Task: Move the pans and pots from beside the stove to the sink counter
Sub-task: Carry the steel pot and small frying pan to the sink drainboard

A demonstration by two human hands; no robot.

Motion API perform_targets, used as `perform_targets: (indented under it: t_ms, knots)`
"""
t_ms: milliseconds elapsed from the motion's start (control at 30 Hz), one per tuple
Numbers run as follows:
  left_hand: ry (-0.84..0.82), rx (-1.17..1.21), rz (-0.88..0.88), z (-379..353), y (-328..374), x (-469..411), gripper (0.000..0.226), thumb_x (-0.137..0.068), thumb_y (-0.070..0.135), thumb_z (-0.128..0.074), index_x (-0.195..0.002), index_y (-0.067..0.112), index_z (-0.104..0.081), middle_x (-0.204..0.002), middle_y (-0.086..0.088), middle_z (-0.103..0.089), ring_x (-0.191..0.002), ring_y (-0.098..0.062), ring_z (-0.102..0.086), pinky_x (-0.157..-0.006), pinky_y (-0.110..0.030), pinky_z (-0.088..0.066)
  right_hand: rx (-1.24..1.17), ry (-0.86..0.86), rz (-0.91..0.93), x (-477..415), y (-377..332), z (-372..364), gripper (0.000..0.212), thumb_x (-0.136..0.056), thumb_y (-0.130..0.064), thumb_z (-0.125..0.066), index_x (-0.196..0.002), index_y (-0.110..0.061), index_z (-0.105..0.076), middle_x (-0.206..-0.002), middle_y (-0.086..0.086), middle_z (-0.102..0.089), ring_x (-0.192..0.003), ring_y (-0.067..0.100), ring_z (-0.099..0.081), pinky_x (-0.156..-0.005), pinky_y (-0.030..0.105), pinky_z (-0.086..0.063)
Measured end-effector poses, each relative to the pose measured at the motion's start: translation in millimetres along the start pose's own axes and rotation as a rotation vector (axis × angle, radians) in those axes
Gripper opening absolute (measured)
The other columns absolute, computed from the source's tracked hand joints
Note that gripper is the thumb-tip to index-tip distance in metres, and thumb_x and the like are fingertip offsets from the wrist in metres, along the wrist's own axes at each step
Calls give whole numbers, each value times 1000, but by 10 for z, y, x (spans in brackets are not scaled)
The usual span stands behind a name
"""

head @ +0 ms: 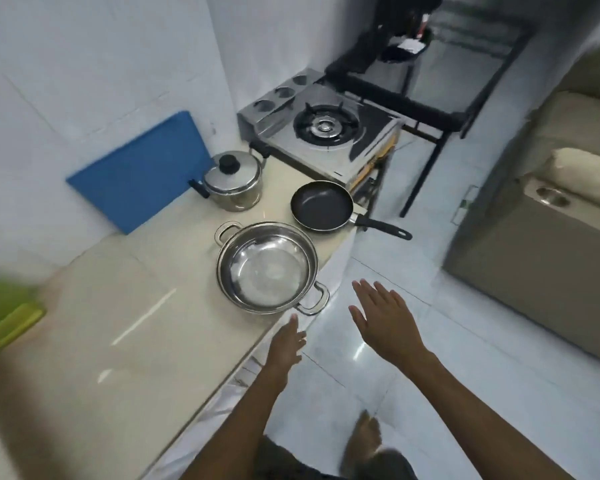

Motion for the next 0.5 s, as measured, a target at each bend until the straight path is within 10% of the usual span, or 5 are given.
perform_targets:
  t_ms: [233,500]
  knots:
    - [72,459,65,-526,75,-116,53,-101,52,-44,-142,18,-47,-128,-12,-64,-121,-28,-61,-101,-47,-46,12,-56,182,-1017,761,186,54,-105,-36,-46,-149,-7,-45,-150,16,-53,-139,38,-48,-110,53,-43]
    - [176,813,67,-886,198,-535,28,-105,41,-43,-99,15,-53,-119,-15,-66,-121,-32,-61,-99,-46,-45,-82,-111,133,-2131,1429,-42,50,-103,-34,-49,-142,-2,-50,-136,21,-63,-121,38,-62,-97,48,-51]
Point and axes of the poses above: each hand's wrist, its own x-axis away from the middle knuckle, its own z-axis out of the back of the hand, y = z × x, the point moved 6 cm from there along -x, towards the middle knuckle
